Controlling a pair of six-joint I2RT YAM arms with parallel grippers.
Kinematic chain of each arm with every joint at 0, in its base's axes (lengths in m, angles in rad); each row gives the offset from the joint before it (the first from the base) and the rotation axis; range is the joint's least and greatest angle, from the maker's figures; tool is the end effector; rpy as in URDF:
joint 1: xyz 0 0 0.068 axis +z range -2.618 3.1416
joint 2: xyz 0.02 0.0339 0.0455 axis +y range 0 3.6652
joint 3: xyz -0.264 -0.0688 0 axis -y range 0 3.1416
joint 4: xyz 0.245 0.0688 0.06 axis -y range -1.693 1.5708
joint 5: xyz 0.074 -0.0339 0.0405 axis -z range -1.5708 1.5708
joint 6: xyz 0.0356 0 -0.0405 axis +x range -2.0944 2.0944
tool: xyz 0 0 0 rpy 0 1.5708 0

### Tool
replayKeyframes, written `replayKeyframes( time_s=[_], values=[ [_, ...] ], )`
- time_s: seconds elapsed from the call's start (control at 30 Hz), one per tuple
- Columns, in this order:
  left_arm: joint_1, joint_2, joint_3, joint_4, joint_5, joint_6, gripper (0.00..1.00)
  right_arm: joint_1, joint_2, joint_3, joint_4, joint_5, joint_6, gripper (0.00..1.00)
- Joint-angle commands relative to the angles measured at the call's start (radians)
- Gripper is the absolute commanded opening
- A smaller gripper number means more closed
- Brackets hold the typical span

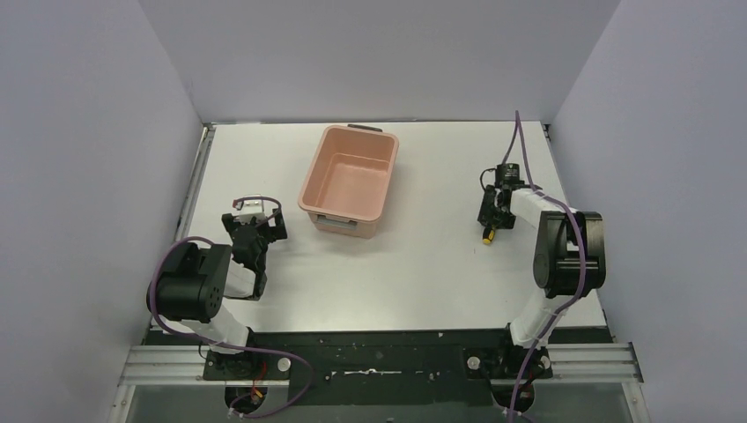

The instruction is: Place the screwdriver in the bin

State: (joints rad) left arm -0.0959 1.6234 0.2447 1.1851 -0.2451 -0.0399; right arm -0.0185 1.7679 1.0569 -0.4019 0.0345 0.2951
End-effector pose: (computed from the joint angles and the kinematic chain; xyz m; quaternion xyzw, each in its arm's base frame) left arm 0.2458 -0.0150 0.1272 -0.0562 0.7682 0.0514 0.6356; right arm 0.3449 -0.0076 0.1597 0.1559 0.9612 0.0146 0.2271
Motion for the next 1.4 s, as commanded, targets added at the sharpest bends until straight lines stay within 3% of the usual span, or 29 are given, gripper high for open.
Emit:
replayKeyframes(
  time_s=[0.0, 0.1, 0.2, 0.4, 0.53, 0.73, 0.87, 1.0, 1.17, 1.37],
  values=[
    [0.007, -0.013, 0.008, 0.028, 0.018, 0.009, 0.97, 0.002, 0.06, 0.039, -0.005, 0.044, -0.042, 0.29],
    [0.007, -0.012, 0.008, 0.028, 0.018, 0.008, 0.97, 0.003, 0.048, 0.096, -0.08, 0.037, -0.069, 0.0],
    [0.007, -0.013, 0.008, 0.027, 0.018, 0.008, 0.97, 0.008, 0.015, 0.242, -0.245, 0.035, -0.105, 0.0],
    [0.007, -0.013, 0.008, 0.027, 0.018, 0.009, 0.97, 0.01, 0.004, 0.708, -0.689, 0.032, -0.122, 0.0],
    [0.007, -0.013, 0.009, 0.028, 0.019, 0.009, 0.97, 0.012, 0.014, 0.912, -0.841, 0.044, -0.086, 0.0],
    [0.006, -0.013, 0.008, 0.027, 0.018, 0.008, 0.97, 0.025, -0.014, 0.953, -0.778, -0.001, 0.007, 0.0],
    [0.007, -0.013, 0.008, 0.028, 0.018, 0.008, 0.97, 0.148, -0.034, 0.942, -0.642, -0.024, 0.093, 0.0],
    [0.007, -0.012, 0.008, 0.028, 0.019, 0.009, 0.97, 0.303, -0.054, 0.861, -0.382, -0.147, 0.205, 0.0],
    [0.007, -0.012, 0.008, 0.029, 0.019, 0.009, 0.97, 0.507, 0.038, 0.889, -0.183, -0.139, 0.274, 0.0],
    [0.006, -0.013, 0.007, 0.027, 0.019, 0.008, 0.97, 0.623, 0.209, 0.995, -0.154, -0.058, 0.267, 0.0]
  ],
)
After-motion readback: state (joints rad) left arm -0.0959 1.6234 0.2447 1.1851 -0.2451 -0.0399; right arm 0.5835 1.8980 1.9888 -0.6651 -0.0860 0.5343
